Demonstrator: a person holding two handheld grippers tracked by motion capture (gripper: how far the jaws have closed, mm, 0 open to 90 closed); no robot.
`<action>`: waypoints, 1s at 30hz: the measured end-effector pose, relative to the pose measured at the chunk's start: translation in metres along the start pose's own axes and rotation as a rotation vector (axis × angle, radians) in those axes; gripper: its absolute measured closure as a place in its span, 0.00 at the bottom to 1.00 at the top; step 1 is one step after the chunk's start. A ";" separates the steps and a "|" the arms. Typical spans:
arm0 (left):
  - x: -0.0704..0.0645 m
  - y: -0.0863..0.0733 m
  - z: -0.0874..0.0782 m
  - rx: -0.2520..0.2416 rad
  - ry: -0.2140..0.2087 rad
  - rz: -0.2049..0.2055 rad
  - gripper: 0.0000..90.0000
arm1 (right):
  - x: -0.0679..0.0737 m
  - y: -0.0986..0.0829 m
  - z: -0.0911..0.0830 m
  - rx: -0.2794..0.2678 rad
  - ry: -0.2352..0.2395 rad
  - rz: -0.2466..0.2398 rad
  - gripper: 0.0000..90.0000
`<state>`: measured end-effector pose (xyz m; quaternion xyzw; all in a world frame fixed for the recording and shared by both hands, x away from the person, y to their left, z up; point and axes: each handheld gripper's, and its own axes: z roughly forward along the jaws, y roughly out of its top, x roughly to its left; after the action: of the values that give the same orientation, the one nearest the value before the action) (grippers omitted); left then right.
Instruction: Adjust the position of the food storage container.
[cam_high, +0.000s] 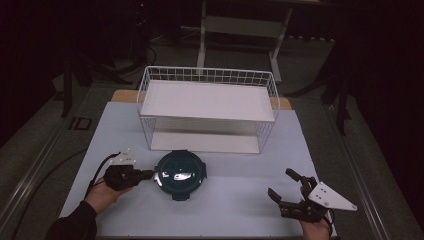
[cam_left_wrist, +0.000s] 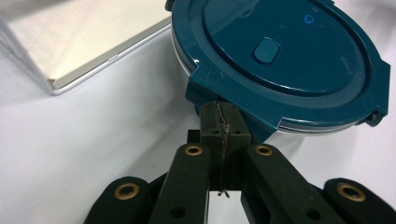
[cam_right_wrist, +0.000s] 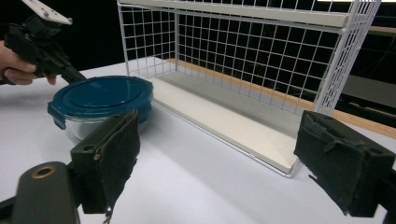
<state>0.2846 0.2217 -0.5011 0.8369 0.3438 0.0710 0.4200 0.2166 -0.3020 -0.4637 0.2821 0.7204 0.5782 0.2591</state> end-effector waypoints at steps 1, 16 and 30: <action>0.000 0.001 0.002 -0.001 0.002 0.000 1.00 | 0.000 0.000 0.000 0.001 -0.001 0.000 0.15; -0.016 0.025 0.034 0.008 -0.059 0.018 1.00 | 0.001 0.000 0.000 0.002 0.010 0.009 0.15; -0.034 0.045 0.063 0.012 -0.097 0.037 1.00 | 0.001 -0.001 0.002 0.013 0.014 0.011 0.15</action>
<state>0.3077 0.1399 -0.5015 0.8480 0.3081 0.0362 0.4297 0.2169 -0.3002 -0.4650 0.2835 0.7243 0.5771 0.2490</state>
